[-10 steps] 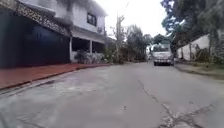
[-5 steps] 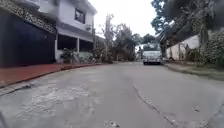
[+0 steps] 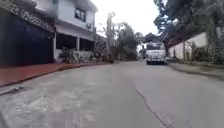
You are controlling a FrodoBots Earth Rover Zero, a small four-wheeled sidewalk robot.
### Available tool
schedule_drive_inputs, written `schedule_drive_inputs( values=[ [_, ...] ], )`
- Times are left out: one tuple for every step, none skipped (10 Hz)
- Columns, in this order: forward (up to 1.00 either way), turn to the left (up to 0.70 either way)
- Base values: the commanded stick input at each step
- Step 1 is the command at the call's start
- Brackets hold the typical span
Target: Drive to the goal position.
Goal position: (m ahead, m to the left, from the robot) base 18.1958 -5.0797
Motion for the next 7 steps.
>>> schedule_drive_inputs(
  values=[
    [0.85,0.00],
    [0.85,0.00],
    [0.85,0.00],
    [0.85,-0.07],
    [0.85,-0.23],
    [0.85,-0.34],
    [0.85,-0.34]
  ],
)
